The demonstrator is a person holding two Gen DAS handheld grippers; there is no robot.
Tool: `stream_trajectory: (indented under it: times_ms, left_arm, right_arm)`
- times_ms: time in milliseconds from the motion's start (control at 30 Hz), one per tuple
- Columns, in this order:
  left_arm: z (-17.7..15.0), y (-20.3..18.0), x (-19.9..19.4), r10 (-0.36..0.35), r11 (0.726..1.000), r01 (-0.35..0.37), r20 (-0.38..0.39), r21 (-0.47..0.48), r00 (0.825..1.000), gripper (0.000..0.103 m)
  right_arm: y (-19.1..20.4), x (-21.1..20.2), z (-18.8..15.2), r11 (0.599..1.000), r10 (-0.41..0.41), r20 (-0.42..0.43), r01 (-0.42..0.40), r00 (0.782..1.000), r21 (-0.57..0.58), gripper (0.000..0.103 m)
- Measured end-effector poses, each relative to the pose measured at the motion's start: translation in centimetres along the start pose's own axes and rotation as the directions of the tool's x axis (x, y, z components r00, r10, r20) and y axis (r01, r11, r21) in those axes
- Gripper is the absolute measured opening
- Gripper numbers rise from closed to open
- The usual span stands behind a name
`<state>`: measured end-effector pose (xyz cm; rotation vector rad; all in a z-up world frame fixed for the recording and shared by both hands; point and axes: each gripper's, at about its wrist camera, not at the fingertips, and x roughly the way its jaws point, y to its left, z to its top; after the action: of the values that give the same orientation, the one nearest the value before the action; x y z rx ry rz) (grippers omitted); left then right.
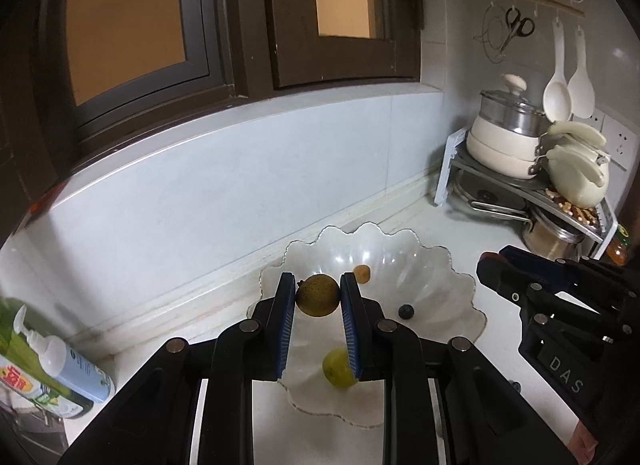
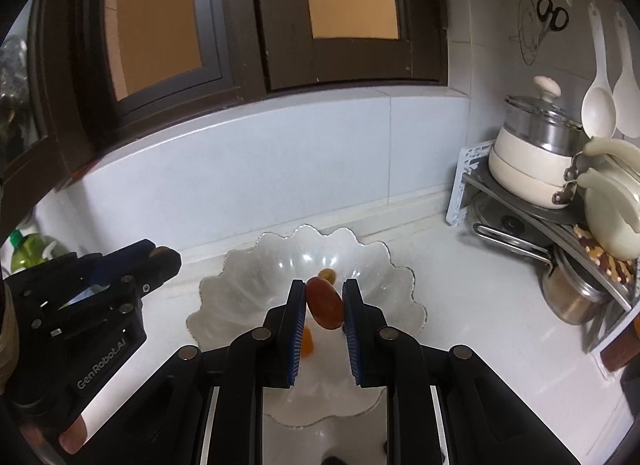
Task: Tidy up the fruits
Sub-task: 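Carry the yellow-brown fruit and red date with both grippers over the white bowl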
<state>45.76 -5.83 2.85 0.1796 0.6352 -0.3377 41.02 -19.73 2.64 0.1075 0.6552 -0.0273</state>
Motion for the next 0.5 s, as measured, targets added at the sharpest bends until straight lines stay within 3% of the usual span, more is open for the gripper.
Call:
stream_trajectory:
  times_ms: [400,500]
  left_arm:
    - [1.4,0.1,5.8,-0.057,0.998,0.053,-0.156,-0.029,0.986,0.024]
    - [1.4,-0.2,7.1,-0.038,0.999,0.036,-0.183,-0.016,0.982,0.024]
  right_arm:
    - [-1.3,5.3,1.3,1.000,-0.011,-0.159,0.015,0.987,0.022,0.020]
    - [-1.6,6.5,1.4,0.999,0.001,-0.194,0.007,0.981,0.037,0.021]
